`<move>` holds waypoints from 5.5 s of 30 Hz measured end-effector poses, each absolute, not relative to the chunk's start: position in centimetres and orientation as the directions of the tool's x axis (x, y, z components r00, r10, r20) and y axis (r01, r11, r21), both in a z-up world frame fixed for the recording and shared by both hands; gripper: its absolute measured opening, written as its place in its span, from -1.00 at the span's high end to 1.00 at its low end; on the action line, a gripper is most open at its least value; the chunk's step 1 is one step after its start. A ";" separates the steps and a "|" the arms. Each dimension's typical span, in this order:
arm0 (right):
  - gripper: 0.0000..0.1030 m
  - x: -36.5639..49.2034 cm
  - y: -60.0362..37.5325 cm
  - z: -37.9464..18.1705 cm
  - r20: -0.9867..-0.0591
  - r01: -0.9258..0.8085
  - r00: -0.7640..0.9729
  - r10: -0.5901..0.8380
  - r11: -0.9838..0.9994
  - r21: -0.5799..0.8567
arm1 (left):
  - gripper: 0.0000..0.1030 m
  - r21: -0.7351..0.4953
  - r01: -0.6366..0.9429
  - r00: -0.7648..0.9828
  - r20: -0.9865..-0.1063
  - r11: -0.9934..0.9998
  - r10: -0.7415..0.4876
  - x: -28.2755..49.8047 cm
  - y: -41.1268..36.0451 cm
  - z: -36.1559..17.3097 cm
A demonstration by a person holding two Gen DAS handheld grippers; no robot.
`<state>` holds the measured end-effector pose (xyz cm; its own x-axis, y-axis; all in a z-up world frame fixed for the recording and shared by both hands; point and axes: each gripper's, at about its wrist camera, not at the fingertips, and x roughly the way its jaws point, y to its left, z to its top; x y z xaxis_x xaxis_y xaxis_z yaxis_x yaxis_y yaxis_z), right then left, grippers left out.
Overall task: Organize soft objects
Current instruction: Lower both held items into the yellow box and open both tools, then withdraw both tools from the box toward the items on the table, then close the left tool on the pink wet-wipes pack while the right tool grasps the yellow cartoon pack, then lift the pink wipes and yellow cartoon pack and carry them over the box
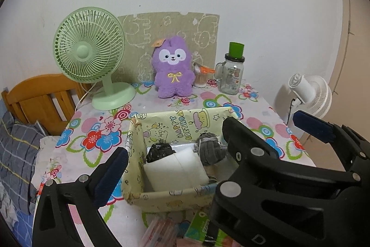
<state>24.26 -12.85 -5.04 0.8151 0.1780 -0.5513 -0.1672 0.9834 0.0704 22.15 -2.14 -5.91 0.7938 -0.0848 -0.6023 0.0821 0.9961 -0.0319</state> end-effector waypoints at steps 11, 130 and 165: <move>-0.83 19.8 -13.3 -3.0 -0.506 -0.171 0.844 0.177 0.983 0.059 | -0.99 -0.023 0.086 0.824 -0.560 0.996 -0.084 17.9 -2.6 -4.2; 0.00 13.1 -14.9 -19.5 -0.723 -0.120 0.674 0.153 0.988 0.097 | 0.26 -0.010 0.030 0.691 -0.722 0.999 -0.028 10.4 -3.3 -19.1; 0.01 8.5 -14.4 -8.2 -0.541 -0.151 0.825 0.164 0.986 0.070 | 0.25 -0.019 0.017 0.826 -0.563 1.000 -0.025 7.4 -2.8 -8.9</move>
<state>8.55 -14.44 -8.16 0.8250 0.1644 -0.5407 -0.1507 0.9861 0.0699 7.40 -2.82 -8.86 0.8259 -0.0248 -0.5632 0.0169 0.9997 -0.0192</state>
